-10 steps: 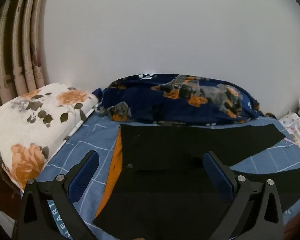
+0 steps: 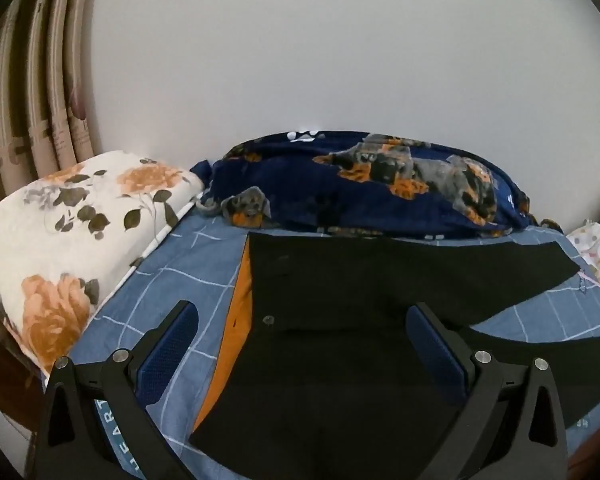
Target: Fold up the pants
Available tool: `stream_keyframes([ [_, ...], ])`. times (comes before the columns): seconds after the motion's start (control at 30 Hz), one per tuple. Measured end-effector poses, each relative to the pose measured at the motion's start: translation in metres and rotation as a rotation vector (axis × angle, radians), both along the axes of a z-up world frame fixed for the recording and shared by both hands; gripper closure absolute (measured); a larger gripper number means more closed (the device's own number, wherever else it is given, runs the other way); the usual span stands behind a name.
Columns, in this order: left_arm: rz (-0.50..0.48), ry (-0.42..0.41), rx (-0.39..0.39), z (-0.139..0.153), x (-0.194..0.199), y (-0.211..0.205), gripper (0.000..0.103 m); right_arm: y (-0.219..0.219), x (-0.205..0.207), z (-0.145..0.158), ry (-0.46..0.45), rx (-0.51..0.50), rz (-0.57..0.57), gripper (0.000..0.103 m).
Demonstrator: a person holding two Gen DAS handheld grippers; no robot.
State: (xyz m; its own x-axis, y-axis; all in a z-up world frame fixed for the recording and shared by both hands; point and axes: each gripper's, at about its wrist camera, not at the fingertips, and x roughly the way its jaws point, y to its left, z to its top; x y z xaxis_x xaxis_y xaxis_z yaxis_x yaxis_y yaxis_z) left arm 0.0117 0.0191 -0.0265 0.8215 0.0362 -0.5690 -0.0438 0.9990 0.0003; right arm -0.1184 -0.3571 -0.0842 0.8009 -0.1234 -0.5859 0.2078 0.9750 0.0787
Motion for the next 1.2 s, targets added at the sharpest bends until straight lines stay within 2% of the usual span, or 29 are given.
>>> stream_keyframes([
  [1.2,0.026,0.053,-0.003,-0.014,0.012,0.006,0.0,-0.005,0.002,-0.012,0.008,-0.006,-0.002,0.0],
])
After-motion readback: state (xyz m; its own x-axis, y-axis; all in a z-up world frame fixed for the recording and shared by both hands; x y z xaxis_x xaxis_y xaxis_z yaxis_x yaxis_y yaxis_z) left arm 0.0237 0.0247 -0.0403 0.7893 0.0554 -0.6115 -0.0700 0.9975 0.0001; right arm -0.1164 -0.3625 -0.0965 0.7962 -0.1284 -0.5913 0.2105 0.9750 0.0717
